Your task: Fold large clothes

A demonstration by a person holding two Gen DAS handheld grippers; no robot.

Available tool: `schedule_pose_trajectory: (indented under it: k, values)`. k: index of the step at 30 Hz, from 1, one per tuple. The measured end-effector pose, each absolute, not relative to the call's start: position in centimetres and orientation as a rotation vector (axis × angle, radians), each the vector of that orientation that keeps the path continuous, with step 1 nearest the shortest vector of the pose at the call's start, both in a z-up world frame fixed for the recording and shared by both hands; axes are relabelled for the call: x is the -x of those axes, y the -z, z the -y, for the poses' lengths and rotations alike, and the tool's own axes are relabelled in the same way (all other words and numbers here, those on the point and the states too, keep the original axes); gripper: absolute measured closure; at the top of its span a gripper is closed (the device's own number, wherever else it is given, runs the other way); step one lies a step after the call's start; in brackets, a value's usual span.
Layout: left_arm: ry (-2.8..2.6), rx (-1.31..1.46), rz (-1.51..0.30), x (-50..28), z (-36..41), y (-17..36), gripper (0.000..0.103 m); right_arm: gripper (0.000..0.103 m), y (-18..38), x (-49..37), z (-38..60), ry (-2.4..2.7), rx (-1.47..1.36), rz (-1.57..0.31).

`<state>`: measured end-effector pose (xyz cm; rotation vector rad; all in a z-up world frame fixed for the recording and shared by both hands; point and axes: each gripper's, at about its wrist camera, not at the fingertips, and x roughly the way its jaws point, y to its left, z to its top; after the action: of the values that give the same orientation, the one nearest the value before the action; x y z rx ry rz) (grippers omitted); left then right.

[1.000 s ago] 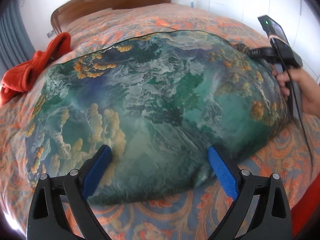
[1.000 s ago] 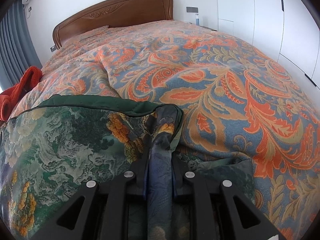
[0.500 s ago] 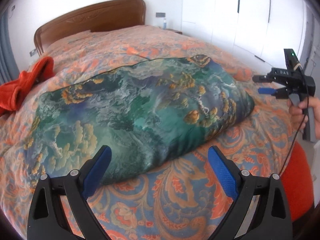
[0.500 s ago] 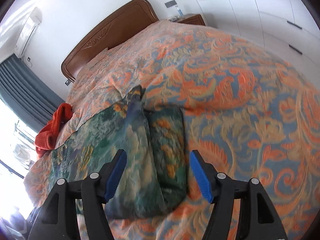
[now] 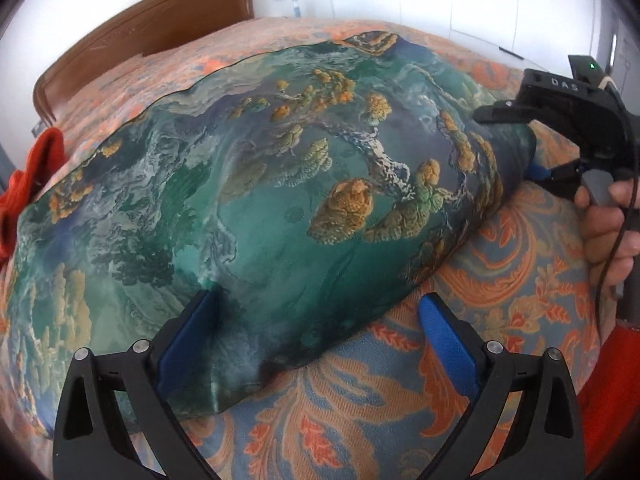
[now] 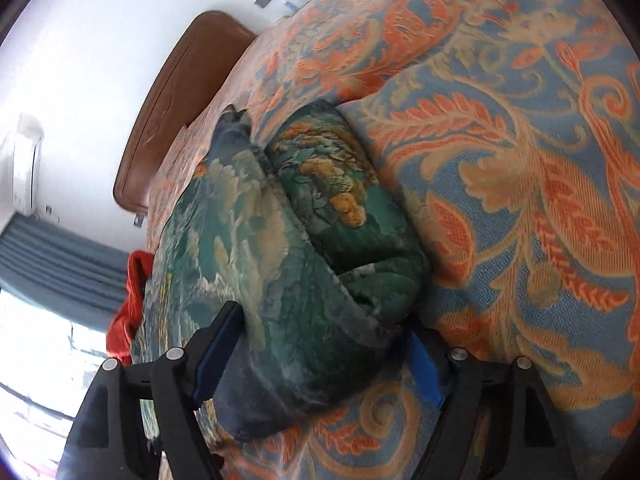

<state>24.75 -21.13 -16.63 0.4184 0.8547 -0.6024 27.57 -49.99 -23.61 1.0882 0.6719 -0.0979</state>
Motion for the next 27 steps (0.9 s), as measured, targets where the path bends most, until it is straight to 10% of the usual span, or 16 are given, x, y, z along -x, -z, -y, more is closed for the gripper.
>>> schedule_pose_trajectory:
  k: [7,16,27]
  values:
    - [0.648,-0.262,-0.921,-25.3,17.6,11.5,0.004,0.07,21.1,-25.9,48.5,0.08,-0.965,-0.567]
    - [0.758,-0.164,-0.876,-27.8,18.3,-1.0,0.004,0.073,9.3,-21.9,36.9,0.038,-0.271,-0.355]
    - [0.721,-0.191,-1.005,-31.7,19.4,-2.2,0.004,0.073,7.6,-21.3,21.2,-0.059,0.299,-0.28]
